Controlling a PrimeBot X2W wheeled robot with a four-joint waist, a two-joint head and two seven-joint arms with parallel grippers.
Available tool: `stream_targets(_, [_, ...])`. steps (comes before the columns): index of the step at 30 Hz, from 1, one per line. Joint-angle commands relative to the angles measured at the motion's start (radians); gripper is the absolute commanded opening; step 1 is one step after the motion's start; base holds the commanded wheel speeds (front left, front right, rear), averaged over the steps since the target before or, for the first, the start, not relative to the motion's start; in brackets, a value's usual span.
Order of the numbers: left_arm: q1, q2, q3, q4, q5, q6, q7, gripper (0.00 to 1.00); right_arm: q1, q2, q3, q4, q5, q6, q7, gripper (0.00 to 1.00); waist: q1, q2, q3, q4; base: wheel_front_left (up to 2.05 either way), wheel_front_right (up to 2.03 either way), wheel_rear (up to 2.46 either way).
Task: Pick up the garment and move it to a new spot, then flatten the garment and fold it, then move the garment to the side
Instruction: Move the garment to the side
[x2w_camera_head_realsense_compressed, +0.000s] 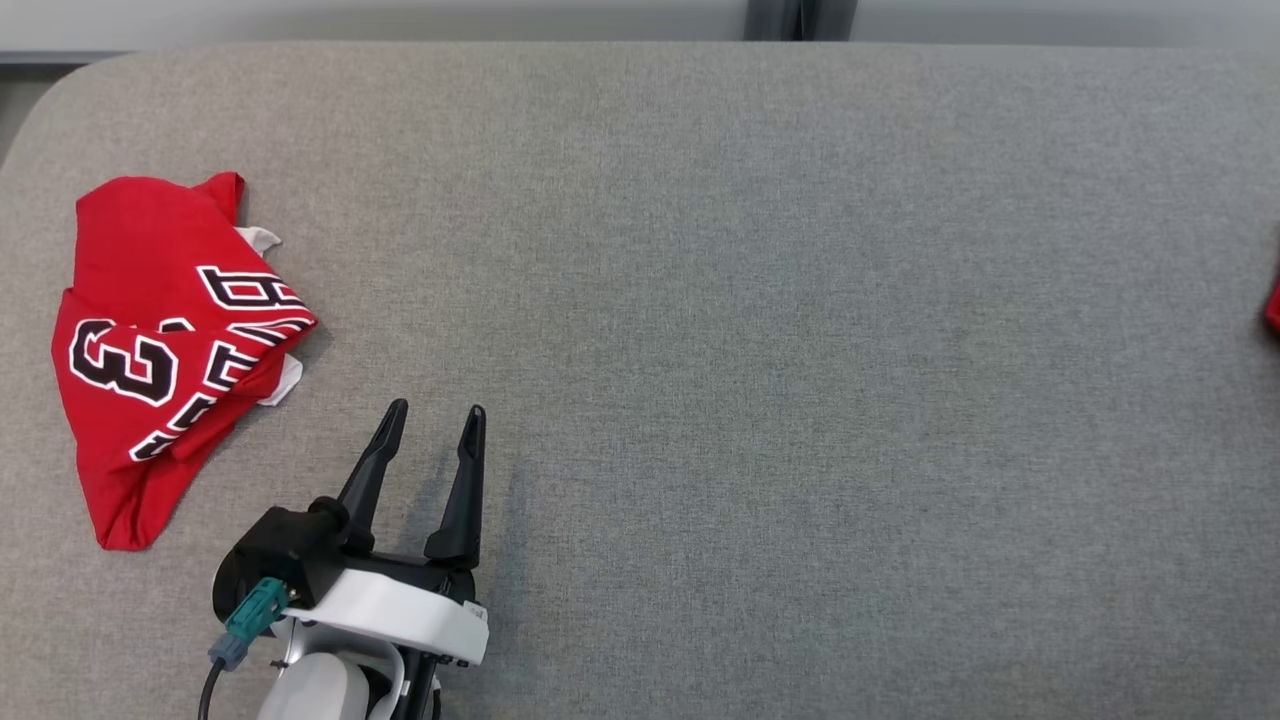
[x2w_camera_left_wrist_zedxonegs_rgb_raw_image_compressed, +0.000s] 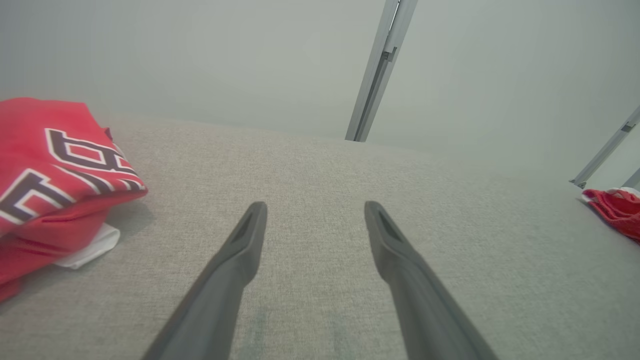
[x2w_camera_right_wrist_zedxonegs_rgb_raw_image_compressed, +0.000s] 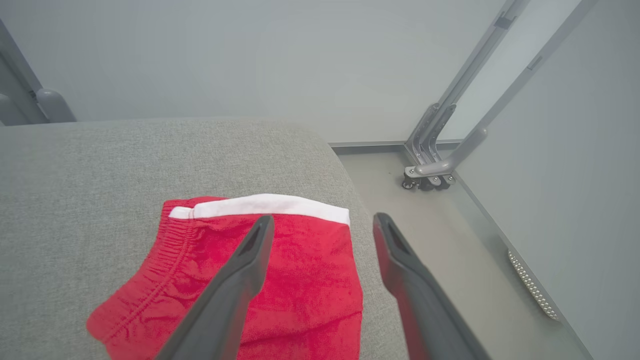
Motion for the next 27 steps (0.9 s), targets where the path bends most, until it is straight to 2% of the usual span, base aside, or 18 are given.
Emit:
stream_targets(1, [0.004, 0.004, 0.002, 0.001, -0.007, 0.003, -0.003, 1.0, -0.012, 0.008, -0.001, -0.002, 0.002, 0.0, -0.013, 1.0, 0.0, 0.0, -0.012, -0.002, 0.0, 0.0, 0.0])
stream_targets(7, [0.027, 0.004, 0.011, -0.005, -0.017, 0.01, -0.003, 1.0, -0.032, 0.05, -0.011, -0.084, 0.011, 0.0, -0.059, 1.0, 0.0, 0.0, -0.074, -0.007, 0.0, 0.0, 0.0])
stream_targets(13, [0.053, 0.004, 0.036, -0.026, -0.022, 0.019, -0.003, 1.0, 0.002, 0.105, -0.036, -0.251, 0.016, 0.0, -0.089, 1.0, 0.0, 0.0, -0.141, -0.013, 0.0, 0.0, 0.0])
stream_targets(16, [0.068, 0.004, 0.053, -0.036, -0.023, 0.025, -0.003, 1.0, 0.043, 0.129, -0.102, -0.376, -0.025, 0.0, -0.089, 1.0, 0.0, 0.0, -0.17, -0.015, 0.0, 0.0, 0.0])
stream_targets(20, [0.089, 0.004, 0.073, -0.047, -0.025, 0.031, -0.003, 1.0, 0.159, 0.182, -0.24, -0.537, -0.111, 0.0, -0.089, 1.0, 0.0, 0.0, -0.207, -0.017, 0.0, 0.0, 0.0])
stream_targets(27, [0.123, 0.004, 0.097, -0.06, -0.026, 0.032, -0.003, 1.0, 0.435, 0.339, -0.477, -0.79, -0.322, 0.0, -0.089, 1.0, 0.0, 0.0, -0.251, -0.023, 0.0, 0.0, 0.0])
